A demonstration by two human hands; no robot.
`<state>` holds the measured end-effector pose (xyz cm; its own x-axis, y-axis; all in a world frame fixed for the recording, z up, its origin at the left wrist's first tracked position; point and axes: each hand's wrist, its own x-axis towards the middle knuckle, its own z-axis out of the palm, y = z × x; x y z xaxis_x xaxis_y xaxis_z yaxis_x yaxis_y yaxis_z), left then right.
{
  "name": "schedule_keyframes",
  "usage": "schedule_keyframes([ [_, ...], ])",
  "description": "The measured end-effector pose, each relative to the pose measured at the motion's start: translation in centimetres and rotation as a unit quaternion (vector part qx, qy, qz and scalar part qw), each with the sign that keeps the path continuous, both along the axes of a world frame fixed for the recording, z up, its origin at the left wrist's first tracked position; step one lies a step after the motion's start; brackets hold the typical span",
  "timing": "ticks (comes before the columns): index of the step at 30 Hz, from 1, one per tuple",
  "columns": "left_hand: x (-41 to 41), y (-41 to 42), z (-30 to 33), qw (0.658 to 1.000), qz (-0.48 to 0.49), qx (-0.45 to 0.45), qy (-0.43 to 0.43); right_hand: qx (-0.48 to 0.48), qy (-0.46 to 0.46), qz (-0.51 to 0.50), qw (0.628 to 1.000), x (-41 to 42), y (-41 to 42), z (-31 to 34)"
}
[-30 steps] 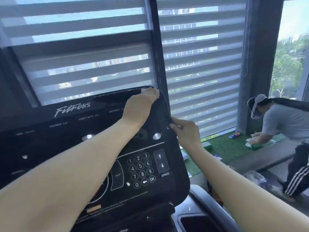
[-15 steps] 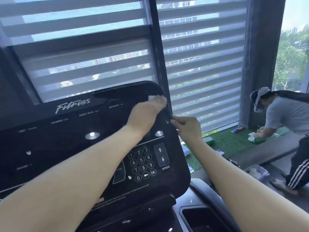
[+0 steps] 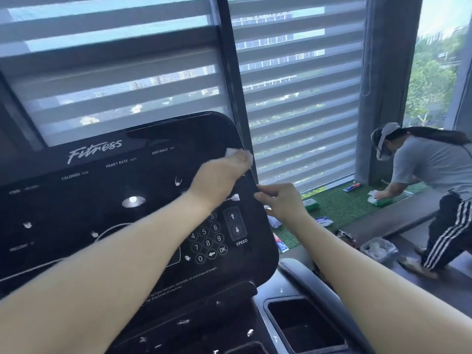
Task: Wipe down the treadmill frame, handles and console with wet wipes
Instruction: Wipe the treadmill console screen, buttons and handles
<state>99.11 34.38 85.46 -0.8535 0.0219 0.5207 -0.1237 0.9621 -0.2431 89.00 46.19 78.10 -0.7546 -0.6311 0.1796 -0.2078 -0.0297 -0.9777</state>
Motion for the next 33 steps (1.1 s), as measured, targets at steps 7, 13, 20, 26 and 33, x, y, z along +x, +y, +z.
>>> schedule_keyframes([
  [7, -0.7, -1.1, 2.7, 0.998, 0.05, -0.047, -0.009, -0.004, 0.003, -0.007, 1.0, -0.2, -0.2, -0.3],
  [13, -1.8, -2.0, 3.7, 0.996, 0.069, -0.042, 0.031, -0.005, 0.008, -0.018, 1.0, 0.1, -0.3, -0.7],
  [20, 1.0, -0.9, -1.6, 0.979, -0.077, -0.187, -0.025, 0.028, 0.061, -0.041, 0.997, 0.6, 0.3, -0.5],
  [26, 0.8, -0.7, -1.2, 0.99, -0.023, -0.142, 0.006, 0.036, 0.07, -0.052, 0.996, 0.7, 0.1, -0.7],
  [33, 2.1, -0.3, -2.6, 0.978, -0.059, -0.198, -0.007, 0.036, 0.062, -0.056, 0.996, 0.5, -0.1, -0.9],
])
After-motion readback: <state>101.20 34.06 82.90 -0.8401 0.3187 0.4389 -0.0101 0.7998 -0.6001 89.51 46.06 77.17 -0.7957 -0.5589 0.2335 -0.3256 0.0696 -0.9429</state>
